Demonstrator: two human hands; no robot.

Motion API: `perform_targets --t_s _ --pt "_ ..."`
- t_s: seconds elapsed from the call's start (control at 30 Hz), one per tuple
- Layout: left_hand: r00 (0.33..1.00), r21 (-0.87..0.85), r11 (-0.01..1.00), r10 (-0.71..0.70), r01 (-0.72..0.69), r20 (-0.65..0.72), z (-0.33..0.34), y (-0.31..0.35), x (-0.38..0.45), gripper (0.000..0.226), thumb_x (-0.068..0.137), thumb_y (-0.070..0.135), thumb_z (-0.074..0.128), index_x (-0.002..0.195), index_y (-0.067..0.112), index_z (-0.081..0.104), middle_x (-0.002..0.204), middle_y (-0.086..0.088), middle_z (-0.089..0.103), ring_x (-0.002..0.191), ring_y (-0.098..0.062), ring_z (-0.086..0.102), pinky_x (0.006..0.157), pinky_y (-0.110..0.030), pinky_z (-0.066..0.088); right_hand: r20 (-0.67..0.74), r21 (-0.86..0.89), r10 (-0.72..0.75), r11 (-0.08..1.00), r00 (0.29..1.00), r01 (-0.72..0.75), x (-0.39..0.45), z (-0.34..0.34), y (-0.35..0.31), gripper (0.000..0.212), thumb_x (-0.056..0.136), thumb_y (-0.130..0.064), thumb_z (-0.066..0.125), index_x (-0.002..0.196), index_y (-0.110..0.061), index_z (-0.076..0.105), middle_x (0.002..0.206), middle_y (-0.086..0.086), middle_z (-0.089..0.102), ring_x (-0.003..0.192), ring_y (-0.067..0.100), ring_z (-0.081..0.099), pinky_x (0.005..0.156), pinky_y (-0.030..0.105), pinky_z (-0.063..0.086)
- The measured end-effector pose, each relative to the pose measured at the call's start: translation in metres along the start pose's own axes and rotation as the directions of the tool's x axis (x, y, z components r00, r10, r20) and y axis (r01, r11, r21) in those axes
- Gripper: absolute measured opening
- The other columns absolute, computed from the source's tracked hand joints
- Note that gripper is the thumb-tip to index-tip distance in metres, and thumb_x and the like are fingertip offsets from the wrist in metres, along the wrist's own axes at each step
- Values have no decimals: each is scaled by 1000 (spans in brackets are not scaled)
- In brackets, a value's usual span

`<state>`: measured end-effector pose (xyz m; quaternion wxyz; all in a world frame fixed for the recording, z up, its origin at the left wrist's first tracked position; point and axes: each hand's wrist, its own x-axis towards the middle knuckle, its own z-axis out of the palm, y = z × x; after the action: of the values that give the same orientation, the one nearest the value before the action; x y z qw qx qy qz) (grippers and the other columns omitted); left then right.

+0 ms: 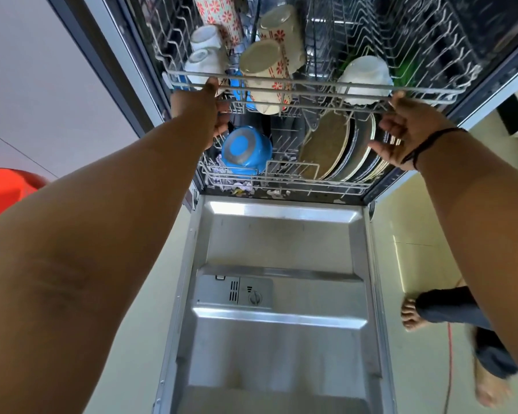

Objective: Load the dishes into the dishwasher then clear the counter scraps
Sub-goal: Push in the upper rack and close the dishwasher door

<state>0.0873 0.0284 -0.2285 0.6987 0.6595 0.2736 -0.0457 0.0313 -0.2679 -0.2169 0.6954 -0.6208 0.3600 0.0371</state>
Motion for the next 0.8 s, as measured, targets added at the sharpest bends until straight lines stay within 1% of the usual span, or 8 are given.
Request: perform_targets --t_s 0.1,0.17,0.23,0.3,0.4,0.53,0.67,0.8 --pt "990 53 989 137 -136 -19 -6 -27 -7 23 97 21 48 75 22 55 74 3 60 64 -11 59 67 -28 52 2 165 59 985 998 -59 1 -11 28 15 97 -28 53 109 -23 60 95 -6 61 88 18 62 60 28 58" --pt "992 120 985 127 -127 7 -19 -66 -22 21 97 26 49 77 20 55 74 5 58 63 -8 56 64 -25 49 20 188 135 973 991 -136 0 -22 72 10 98 -24 50 103 -20 58 88 -4 60 81 22 61 48 22 53" --pt "998 166 986 -40 33 38 -40 -123 -45 27 97 35 48 99 12 61 84 2 62 63 -6 56 56 -20 46 39 156 250 955 968 -253 -15 -38 134 9 98 -23 52 103 -19 57 87 -3 60 79 24 59 42 21 50" --pt "962 184 952 -262 245 75 -70 -190 -77 36 98 33 49 118 5 59 101 -7 64 67 -8 58 56 -21 45 16 102 422 901 907 -421 -45 -60 206 8 97 -22 53 99 -19 59 92 0 60 78 27 59 40 22 51" --pt "867 234 840 -498 489 -22 -127 -278 -136 27 97 32 53 107 9 61 111 -14 66 76 -21 63 62 -28 47 -44 -24 633 772 772 -635 -105 -96 306 8 96 -20 54 97 -15 60 96 5 59 75 29 57 37 23 50" --pt "661 154 643 -736 750 -146 -196 -371 -225 32 98 36 49 112 8 56 112 -13 61 80 -24 59 70 -32 45 -124 -202 793 569 597 -797 -183 -135 403 17 94 -25 58 104 -10 60 100 9 61 73 27 58 50 28 49" --pt "462 18 466 -872 885 -162 -242 -431 -288 52 95 45 48 128 4 49 126 -17 57 106 -34 55 93 -41 43 -163 -315 835 461 526 -829 -222 -157 453 25 96 -32 55 110 -12 60 107 9 63 73 26 60 58 27 45" --pt "408 -141 434 -895 890 -180 -255 -458 -307 59 97 49 42 134 4 43 130 -18 53 108 -34 53 95 -42 42 -170 -435 838 409 519 -802 -223 -161 471 27 97 -36 51 111 -14 58 113 8 61 87 26 58 76 33 42"
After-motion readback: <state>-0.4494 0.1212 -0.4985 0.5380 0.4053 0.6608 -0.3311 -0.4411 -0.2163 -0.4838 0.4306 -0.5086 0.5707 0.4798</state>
